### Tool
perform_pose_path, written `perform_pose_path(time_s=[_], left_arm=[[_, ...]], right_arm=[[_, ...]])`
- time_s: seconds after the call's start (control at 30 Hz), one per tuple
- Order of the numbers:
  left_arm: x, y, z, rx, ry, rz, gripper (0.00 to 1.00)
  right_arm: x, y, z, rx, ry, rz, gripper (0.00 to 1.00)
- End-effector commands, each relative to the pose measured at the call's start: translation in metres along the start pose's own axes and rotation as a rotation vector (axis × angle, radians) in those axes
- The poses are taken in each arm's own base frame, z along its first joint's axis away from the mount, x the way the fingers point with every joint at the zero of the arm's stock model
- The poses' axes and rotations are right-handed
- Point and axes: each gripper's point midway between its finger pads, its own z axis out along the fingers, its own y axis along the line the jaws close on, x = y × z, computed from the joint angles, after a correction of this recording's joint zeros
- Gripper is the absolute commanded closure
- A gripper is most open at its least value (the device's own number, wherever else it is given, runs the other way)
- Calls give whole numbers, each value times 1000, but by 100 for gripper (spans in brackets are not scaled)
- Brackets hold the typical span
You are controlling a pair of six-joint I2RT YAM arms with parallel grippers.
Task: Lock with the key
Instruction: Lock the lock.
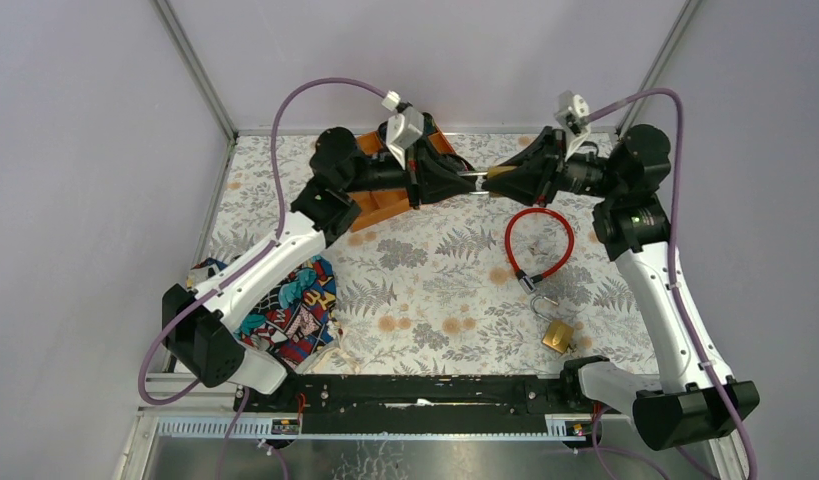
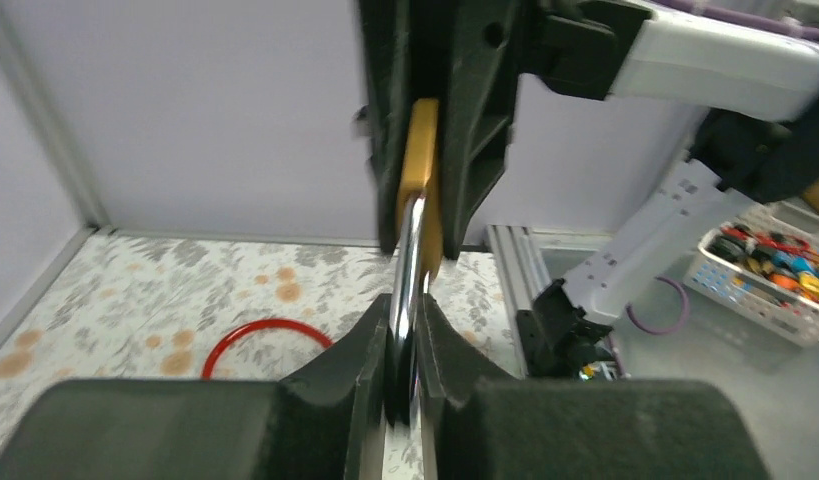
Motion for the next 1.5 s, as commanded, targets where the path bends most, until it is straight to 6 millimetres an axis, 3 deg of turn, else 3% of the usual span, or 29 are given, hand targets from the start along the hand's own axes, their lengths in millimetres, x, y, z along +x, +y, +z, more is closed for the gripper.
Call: perform_pose_path(time_s=[0.0,0.07,0.13,0.33,0.4,0.47,0.5,0.63,0.77,0.87,0.93,1.03,1.17,1.3,1.47], left_arm=[[-12,-110,23,412,-31,103,79],[-13,-108,22,401,-34,104,80],[-15,-105,20,389,-39,108,100],[-17,-90,7,340,-23,129,100],[-14,-81,0,306,-2,137,100],[-12,-70,-9,264,17,146,100],[-11,-64,-14,240,25,155,100],[-6,-47,-37,150,55,176,100],[4,-40,-57,101,92,226,100],[14,-33,-64,58,131,280,100],[19,-31,-65,49,145,274,100],[20,-32,-65,59,146,264,100],[20,-32,-64,61,145,249,100],[20,-34,-64,72,144,242,100],[21,-33,-64,71,145,240,100]], right_arm=[[4,-16,26,61,-17,29,100],[3,-15,25,65,-18,25,100],[2,-14,24,66,-18,22,100],[-5,-10,19,73,-3,21,100],[-5,-7,12,67,29,35,63],[-11,-2,4,72,59,25,4],[-11,-1,-1,82,75,21,1],[-4,12,-14,80,123,-5,0],[21,24,-22,37,191,-7,1],[33,22,-22,31,210,10,14],[37,16,-13,57,215,1,15],[62,24,13,52,355,-142,7],[54,20,16,65,390,-207,10],[59,21,16,43,408,-214,31],[56,23,15,30,413,-226,44]])
